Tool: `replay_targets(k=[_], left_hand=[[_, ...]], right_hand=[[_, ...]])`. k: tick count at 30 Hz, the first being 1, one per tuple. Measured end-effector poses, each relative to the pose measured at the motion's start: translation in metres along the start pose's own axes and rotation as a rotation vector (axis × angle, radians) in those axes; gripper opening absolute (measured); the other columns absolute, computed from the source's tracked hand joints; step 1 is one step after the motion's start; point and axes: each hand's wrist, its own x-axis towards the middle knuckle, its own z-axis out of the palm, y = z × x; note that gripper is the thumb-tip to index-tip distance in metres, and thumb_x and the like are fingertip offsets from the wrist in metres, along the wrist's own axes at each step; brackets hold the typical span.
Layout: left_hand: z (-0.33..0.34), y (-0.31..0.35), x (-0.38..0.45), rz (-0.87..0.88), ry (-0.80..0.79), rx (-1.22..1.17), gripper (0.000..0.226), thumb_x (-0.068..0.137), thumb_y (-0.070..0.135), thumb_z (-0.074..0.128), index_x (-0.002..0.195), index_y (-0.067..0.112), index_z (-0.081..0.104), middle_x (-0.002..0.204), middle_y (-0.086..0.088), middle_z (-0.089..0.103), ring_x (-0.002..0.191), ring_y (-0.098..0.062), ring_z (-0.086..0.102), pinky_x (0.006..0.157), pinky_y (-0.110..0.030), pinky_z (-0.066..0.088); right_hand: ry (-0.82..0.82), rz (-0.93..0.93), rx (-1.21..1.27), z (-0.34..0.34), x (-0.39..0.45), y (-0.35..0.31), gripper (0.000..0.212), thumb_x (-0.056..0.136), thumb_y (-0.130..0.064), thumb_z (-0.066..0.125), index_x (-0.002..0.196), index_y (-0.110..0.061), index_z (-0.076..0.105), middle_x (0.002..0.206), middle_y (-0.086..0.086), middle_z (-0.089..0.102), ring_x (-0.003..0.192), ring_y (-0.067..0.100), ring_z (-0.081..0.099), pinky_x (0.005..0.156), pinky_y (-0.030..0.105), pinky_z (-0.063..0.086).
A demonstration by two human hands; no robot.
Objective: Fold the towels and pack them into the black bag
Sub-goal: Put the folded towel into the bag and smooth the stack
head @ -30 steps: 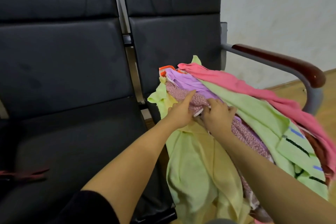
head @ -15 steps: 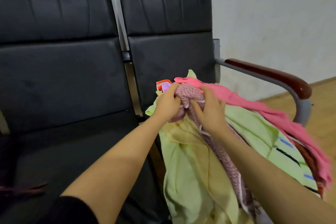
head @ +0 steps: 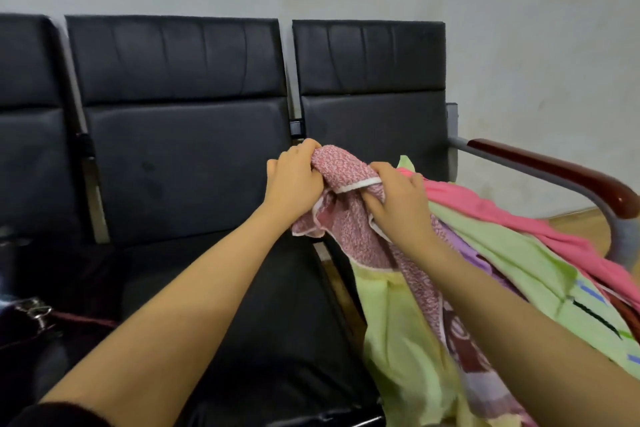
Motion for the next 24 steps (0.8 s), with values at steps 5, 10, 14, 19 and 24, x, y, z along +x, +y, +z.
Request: replay_targets(k=[5, 10, 14, 19, 24], left_hand=[[-0.046, -0.052, -0.028, -0.066, -0.045, 0.146, 0.027, 0.09, 0.012, 0.041, 0.115, 0.017, 0.051, 0.099, -0.003, 0.059, 0.096, -0.026, 0.053, 0.084, -0.038, 0.027], [-0.073, -0.11, -0.074, -0.185, -0.098, 0.287, 0.021, 0.087, 0.014, 0.044, 0.106, 0.015, 0.052, 0.09, -0.004, 0.058, 0.088, -0.027, 0.054, 0.08, -0.037, 0.027], [-0.08, -0.143, -0.108, -0.272, -0.133, 0.444, 0.02, 0.086, 0.017, 0.047, 0.105, 0.011, 0.051, 0.092, -0.006, 0.057, 0.088, -0.03, 0.055, 0.076, -0.035, 0.028], [-0.07, -0.172, -0.134, -0.471, -0.306, 0.263, 0.051, 0.091, 0.016, 0.044, 0.142, 0.015, 0.034, 0.136, -0.009, 0.045, 0.123, -0.03, 0.042, 0.101, -0.044, 0.027], [-0.041, -0.173, -0.166, -0.48, -0.478, 0.188, 0.054, 0.095, 0.021, 0.044, 0.146, 0.019, 0.027, 0.147, -0.007, 0.035, 0.132, -0.03, 0.033, 0.108, -0.044, 0.022]], right_hand=[[-0.068, -0.049, 0.033, 0.025, 0.006, -0.06, 0.038, 0.085, -0.036, 0.04, 0.108, -0.013, 0.06, 0.099, 0.003, 0.067, 0.089, 0.028, 0.062, 0.075, 0.032, 0.025], [-0.287, 0.022, 0.26, 0.065, -0.011, -0.117, 0.028, 0.09, -0.023, 0.058, 0.116, -0.013, 0.057, 0.113, 0.004, 0.063, 0.099, 0.03, 0.059, 0.08, 0.036, 0.039], [-0.378, 0.087, 0.419, 0.094, -0.025, -0.148, 0.025, 0.09, -0.03, 0.06, 0.114, -0.02, 0.057, 0.108, -0.005, 0.063, 0.096, 0.02, 0.06, 0.084, 0.041, 0.047], [-0.559, 0.212, 0.493, 0.125, -0.044, -0.164, 0.041, 0.087, -0.041, 0.064, 0.121, -0.021, 0.054, 0.111, -0.005, 0.061, 0.101, 0.016, 0.057, 0.095, 0.039, 0.043], [-0.662, 0.168, 0.334, 0.144, -0.068, -0.148, 0.035, 0.091, -0.034, 0.058, 0.125, -0.025, 0.054, 0.122, -0.007, 0.057, 0.11, 0.013, 0.054, 0.094, 0.03, 0.028]])
